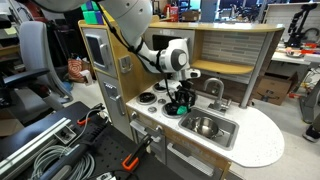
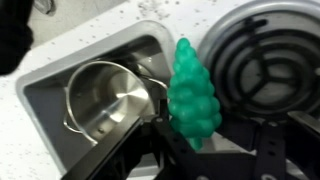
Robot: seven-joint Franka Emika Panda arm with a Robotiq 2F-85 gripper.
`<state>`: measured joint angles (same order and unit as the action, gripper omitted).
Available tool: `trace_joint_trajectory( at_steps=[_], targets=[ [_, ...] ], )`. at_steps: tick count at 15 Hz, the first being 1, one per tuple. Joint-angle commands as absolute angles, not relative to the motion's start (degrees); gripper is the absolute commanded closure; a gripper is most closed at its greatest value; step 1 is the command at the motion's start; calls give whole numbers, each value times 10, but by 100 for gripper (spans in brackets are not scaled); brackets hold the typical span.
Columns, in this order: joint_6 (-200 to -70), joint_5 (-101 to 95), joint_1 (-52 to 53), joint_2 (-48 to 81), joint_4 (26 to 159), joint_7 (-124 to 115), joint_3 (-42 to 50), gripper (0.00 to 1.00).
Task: Pick up the green grapes from the stove and place them inside the silver pot in the sink
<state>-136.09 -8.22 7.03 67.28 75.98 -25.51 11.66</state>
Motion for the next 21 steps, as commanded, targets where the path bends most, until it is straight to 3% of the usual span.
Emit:
trace_joint_trajectory(
  at_steps=[1,9,21],
  targets=[
    [-1415,-64,41,602,877,-290,156,79],
    [-1419,-11,2,633,847,-342,173,79],
    [-1346,-11,1,728,667,-475,187,79]
  ],
)
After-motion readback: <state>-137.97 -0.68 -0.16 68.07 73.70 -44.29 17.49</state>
